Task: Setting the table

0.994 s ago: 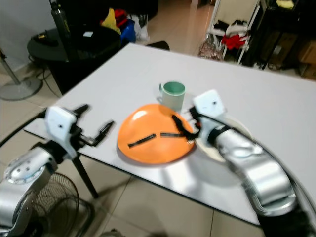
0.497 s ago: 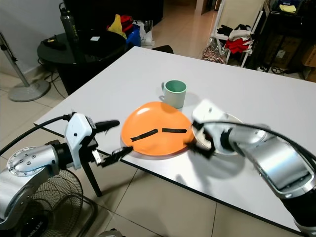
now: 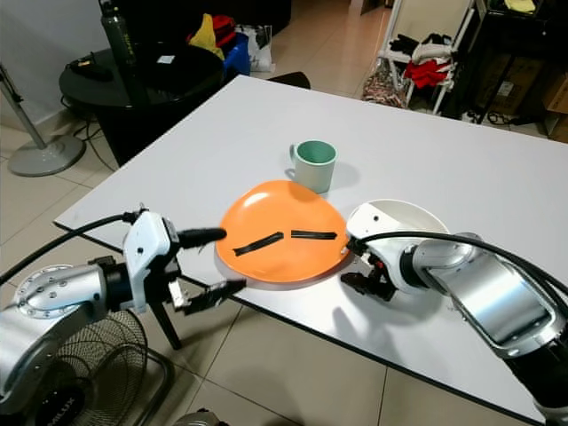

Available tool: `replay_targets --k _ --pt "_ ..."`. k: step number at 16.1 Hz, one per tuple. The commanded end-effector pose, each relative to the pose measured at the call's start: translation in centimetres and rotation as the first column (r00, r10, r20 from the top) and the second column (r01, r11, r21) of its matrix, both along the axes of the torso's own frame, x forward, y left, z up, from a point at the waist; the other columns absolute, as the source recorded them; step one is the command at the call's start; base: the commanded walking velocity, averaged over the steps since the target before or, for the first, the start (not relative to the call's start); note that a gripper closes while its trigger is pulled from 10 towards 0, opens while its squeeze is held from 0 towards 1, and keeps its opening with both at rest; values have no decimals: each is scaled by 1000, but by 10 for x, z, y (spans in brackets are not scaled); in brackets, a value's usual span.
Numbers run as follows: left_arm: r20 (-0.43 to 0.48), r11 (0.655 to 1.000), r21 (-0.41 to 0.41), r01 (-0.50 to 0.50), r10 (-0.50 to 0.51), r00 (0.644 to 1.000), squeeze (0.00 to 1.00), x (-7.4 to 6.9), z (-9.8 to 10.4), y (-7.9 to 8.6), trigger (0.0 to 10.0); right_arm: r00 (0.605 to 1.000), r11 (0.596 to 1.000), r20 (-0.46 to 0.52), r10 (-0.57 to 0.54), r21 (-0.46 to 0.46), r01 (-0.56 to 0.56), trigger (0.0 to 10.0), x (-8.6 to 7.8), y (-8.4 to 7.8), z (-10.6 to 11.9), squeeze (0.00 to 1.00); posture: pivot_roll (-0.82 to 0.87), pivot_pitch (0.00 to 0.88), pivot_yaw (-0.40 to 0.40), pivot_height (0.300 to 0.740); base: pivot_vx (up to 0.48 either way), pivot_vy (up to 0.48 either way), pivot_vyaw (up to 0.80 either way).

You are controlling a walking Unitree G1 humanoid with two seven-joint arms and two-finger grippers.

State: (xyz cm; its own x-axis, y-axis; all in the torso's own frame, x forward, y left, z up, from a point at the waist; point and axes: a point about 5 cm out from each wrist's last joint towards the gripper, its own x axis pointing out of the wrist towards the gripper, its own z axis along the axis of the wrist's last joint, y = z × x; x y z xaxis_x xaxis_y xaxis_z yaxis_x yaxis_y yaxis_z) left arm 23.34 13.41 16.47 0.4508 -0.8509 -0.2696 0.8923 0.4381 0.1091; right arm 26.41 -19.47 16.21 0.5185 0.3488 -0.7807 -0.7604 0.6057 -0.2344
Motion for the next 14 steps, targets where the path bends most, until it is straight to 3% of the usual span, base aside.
replay_targets --k 1,5,14 --pt "5 999 5 33 -33 999 0 -1 3 -3 10000 1000 1000 9 6 -18 -6 0 2 -2 3 0 129 0 20 740 0 0 0" --pt "16 998 25 56 -56 998 0 8 8 0 10000 999 999 -19 44 -12 -44 0 7 -3 6 0 118 0 20 740 0 0 0" --pt "-3 996 39 74 -74 997 0 4 6 0 10000 997 994 -61 52 -97 -58 0 9 -15 0 0 123 0 -7 740 0 0 0"
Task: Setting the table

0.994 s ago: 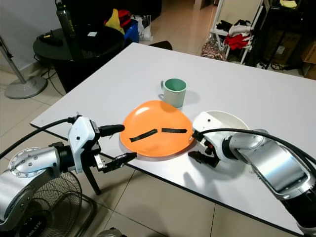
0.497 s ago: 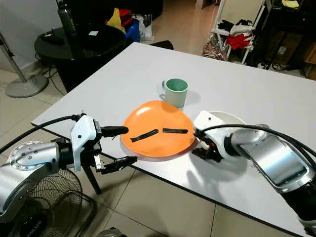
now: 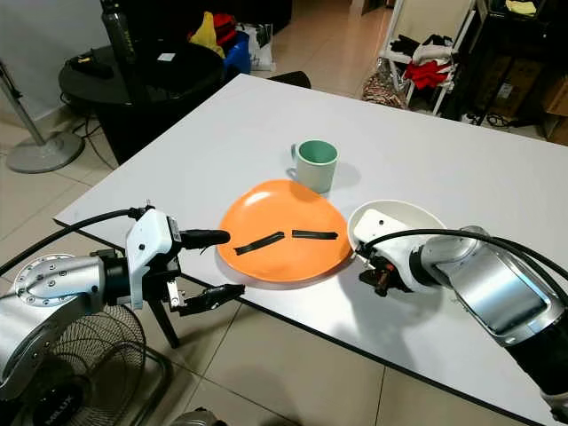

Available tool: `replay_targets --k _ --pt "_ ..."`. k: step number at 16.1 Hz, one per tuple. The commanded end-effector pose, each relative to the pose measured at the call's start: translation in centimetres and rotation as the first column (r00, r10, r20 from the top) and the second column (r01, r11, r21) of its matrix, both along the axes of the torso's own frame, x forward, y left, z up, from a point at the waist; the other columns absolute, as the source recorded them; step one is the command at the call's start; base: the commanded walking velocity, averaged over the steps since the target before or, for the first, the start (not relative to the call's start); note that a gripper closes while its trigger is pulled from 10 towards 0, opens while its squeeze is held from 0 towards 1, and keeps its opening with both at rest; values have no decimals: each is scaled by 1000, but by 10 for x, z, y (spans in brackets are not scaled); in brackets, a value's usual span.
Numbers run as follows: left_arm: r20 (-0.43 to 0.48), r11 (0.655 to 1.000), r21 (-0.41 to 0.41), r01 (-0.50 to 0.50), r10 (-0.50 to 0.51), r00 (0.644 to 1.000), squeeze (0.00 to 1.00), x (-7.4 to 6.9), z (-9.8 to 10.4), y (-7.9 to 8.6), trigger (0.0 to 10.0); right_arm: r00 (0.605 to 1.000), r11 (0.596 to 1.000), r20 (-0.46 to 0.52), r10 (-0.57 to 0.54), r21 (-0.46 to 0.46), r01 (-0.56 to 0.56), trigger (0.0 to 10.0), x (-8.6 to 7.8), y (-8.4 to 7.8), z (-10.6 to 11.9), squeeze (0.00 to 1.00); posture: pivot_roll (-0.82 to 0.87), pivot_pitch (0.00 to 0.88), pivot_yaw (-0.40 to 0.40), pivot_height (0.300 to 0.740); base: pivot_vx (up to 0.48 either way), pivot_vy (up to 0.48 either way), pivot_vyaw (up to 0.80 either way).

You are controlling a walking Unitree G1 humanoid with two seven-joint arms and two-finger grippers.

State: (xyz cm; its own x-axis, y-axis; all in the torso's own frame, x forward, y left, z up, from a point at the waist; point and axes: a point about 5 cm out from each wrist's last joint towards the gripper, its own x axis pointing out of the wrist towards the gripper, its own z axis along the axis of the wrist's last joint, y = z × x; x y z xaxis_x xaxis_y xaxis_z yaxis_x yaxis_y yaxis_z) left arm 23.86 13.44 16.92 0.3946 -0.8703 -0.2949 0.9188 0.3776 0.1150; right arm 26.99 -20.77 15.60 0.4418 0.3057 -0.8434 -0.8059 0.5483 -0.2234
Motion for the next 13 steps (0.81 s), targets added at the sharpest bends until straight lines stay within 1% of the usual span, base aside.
replay_targets --k 1,9,10,11,13 --pt "5 1000 13 11 -11 1000 0 -1 1 0 10000 1000 1000 15 8 -20 -8 0 3 -3 6 0 122 0 -7 740 0 0 0" --pt "11 1000 14 10 -10 1000 0 1 3 1 10000 1000 998 15 20 -52 -19 0 3 -5 8 0 114 0 -7 740 0 0 0" --pt "13 1000 14 10 -10 1000 0 1 3 1 10000 999 997 36 20 -73 -18 0 5 -6 11 0 115 0 -5 740 0 0 0" --pt "14 1000 16 8 -8 1000 0 1 3 2 10000 996 995 84 24 -103 -15 0 9 -8 20 0 114 0 -1 740 0 0 0" --pt "16 1000 16 3 -4 1000 0 1 4 3 10000 988 989 152 42 -146 -20 0 15 -8 36 0 115 0 -1 740 0 0 0"
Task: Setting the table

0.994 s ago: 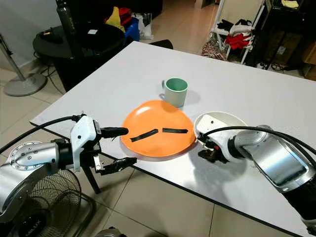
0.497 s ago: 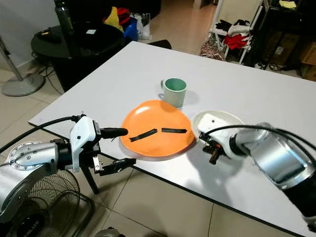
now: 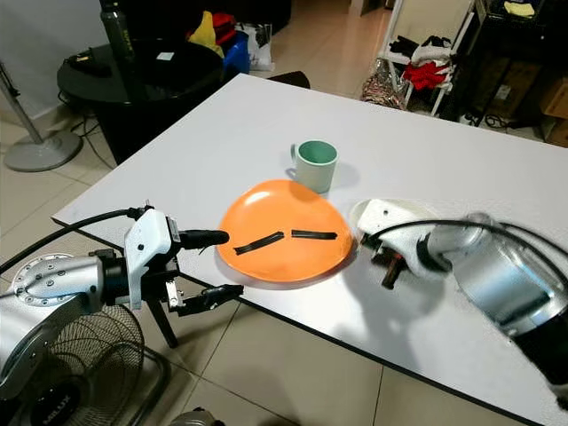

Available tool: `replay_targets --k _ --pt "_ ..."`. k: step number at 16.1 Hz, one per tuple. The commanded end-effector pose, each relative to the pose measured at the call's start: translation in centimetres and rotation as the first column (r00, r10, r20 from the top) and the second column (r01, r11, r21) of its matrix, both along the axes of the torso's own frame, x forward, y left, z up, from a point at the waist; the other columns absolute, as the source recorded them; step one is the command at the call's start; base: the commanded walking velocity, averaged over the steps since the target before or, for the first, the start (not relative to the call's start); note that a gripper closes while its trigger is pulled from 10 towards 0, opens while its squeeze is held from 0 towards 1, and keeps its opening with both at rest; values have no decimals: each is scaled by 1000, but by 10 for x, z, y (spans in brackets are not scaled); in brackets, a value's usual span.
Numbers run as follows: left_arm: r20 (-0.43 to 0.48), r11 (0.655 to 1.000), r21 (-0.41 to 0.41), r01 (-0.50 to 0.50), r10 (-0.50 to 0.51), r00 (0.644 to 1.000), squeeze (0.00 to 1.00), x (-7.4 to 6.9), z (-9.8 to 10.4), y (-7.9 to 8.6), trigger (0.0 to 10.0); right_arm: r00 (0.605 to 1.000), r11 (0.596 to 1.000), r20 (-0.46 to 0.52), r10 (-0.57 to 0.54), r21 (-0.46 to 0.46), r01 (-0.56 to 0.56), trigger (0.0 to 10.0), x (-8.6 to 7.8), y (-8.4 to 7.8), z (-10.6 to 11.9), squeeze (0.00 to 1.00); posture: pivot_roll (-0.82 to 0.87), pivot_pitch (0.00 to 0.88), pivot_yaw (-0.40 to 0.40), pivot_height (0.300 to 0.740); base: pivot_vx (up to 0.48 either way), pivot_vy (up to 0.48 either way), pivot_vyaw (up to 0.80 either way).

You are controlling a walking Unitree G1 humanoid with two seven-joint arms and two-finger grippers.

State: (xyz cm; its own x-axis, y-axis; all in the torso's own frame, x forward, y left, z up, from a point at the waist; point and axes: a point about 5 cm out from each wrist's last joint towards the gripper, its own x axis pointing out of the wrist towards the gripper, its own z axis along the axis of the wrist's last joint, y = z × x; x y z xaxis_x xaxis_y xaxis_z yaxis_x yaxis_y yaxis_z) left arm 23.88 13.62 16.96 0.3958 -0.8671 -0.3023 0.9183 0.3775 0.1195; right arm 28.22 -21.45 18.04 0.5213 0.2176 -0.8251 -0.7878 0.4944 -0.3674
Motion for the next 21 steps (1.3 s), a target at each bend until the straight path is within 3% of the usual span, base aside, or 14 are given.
replay_targets --k 1,4,7,8,12,14,17,21 --pt "17 1000 7 2 -2 1000 0 2 4 2 10000 996 998 91 24 -63 -18 0 6 -1 20 0 115 0 -2 740 0 0 0" --pt "22 1000 6 -8 8 1000 0 2 4 3 10000 983 994 174 67 -96 -50 0 14 7 38 0 115 0 -4 740 0 0 0" --pt "23 1000 7 -18 18 1000 0 1 4 6 10000 951 986 262 167 -44 -161 0 21 41 57 0 116 0 -10 740 0 0 0" --pt "23 1000 7 -22 22 999 0 2 4 6 10000 932 968 277 233 21 -249 0 23 70 54 0 115 0 -11 740 0 0 0" --pt "28 1000 4 -23 23 999 0 2 6 5 10000 901 930 249 356 2 -368 0 21 99 34 0 120 0 -14 740 0 0 0" --pt "28 1000 3 -23 23 999 0 3 6 5 10000 894 918 224 388 -3 -397 0 20 103 29 0 120 0 -14 740 0 0 0" --pt "27 1000 0 -19 19 999 0 3 7 3 10000 871 881 154 466 15 -474 0 19 116 2 0 119 0 -12 740 0 0 0" --pt "23 1000 3 -20 20 1000 0 1 6 3 10000 839 857 180 513 -46 -514 0 28 124 -3 0 130 0 -18 740 0 0 0"
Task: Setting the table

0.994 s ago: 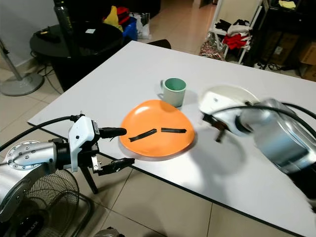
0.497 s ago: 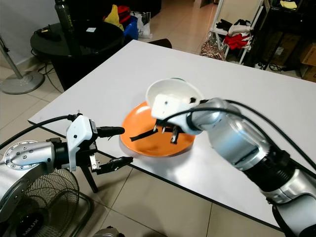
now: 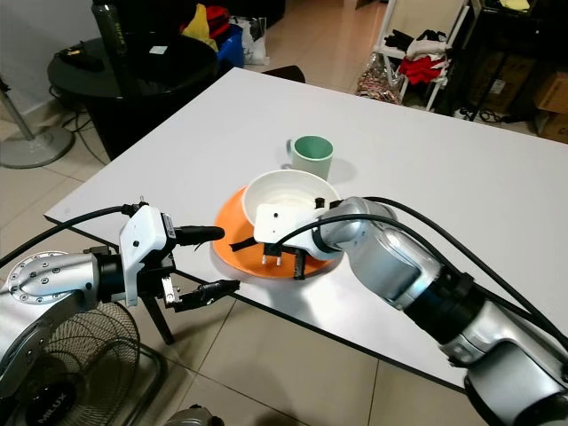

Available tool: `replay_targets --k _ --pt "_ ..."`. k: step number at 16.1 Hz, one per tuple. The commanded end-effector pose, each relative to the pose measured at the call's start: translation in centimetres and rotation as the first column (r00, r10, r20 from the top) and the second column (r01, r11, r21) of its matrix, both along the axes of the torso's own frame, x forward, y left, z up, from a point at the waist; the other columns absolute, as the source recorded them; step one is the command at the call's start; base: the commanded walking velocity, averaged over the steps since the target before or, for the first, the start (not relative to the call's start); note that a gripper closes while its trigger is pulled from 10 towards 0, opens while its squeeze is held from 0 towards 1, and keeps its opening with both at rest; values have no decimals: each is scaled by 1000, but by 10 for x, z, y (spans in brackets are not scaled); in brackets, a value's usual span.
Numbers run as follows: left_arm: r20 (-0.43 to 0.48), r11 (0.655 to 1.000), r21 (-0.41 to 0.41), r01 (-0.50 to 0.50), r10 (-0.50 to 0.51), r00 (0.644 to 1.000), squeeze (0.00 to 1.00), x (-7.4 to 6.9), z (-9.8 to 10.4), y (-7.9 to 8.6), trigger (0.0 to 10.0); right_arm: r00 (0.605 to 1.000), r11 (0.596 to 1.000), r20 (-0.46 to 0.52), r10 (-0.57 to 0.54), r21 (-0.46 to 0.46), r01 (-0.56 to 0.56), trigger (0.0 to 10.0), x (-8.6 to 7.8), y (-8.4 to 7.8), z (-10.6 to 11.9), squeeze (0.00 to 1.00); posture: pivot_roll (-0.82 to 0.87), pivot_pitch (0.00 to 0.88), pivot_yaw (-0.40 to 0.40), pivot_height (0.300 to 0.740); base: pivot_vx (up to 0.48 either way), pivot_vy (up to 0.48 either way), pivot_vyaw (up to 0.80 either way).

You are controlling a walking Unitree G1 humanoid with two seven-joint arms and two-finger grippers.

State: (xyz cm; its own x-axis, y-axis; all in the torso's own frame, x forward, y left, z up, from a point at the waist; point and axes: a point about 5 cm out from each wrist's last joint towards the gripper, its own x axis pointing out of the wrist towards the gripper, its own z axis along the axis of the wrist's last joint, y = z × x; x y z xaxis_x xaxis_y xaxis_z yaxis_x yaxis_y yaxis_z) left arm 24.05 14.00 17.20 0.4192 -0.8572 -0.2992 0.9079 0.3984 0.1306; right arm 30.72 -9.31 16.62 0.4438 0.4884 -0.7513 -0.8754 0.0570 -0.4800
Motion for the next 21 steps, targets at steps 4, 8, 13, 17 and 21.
replay_targets --k 4,8,13,17,21 --pt "10 1000 6 0 0 1000 0 -2 3 0 10000 995 997 66 76 -21 -74 10000 5 12 0 0 140 0 -22 740 0 0 0" --pt "12 1000 6 3 -3 1000 0 -1 4 1 10000 996 999 78 43 -12 -42 10000 11 12 -14 769 140 0 -14 740 0 0 0" --pt "16 1000 7 10 -10 1000 0 1 6 2 10000 994 1000 109 27 -13 -26 10000 15 2 -5 1000 136 0 1 740 0 0 0" --pt "13 999 -49 7 -6 1000 0 -1 12 2 10000 988 997 143 54 51 -62 10000 -1 -3 19 1000 132 0 15 740 0 0 0" --pt "18 985 -141 -103 106 994 0 -15 13 2 10000 997 931 70 -13 364 -13 10000 -44 -15 52 1000 120 0 32 740 0 0 0"
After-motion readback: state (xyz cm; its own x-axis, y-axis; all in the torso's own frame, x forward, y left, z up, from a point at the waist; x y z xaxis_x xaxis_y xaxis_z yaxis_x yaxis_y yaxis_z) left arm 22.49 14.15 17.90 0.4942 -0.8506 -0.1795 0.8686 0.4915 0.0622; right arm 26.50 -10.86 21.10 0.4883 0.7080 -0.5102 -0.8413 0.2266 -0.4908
